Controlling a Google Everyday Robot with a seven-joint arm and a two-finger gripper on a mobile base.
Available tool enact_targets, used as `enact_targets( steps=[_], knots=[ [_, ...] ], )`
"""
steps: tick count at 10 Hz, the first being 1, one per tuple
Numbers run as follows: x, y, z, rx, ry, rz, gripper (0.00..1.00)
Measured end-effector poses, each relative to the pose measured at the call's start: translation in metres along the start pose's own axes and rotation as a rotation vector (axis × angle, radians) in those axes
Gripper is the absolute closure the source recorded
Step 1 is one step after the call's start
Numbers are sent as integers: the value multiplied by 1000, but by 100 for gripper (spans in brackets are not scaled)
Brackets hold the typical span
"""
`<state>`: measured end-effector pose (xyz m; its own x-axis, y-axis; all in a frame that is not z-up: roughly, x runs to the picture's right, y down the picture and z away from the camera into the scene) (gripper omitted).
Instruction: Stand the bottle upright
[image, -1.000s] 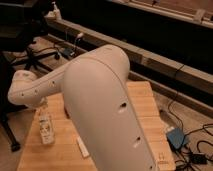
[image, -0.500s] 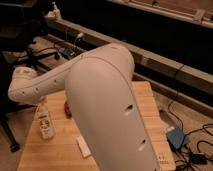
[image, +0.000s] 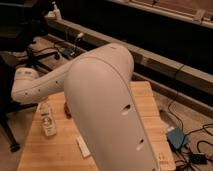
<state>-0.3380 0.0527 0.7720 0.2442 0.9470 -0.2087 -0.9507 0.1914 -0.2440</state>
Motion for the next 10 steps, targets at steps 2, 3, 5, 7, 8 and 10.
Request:
enact_targets(
  steps=[2,3,5,7,8,10],
  knots=[
    [-2,2,1,-4,-4,-1,61],
    [-10,1,3,-6,-17,6,61],
    [-23,0,6,-10,-33,15,61],
    [-32,4,7,-14,-44,16,61],
    [-36,4,7,-13,-49,17,61],
    [-44,1,9,-7,-61,23,61]
  ],
)
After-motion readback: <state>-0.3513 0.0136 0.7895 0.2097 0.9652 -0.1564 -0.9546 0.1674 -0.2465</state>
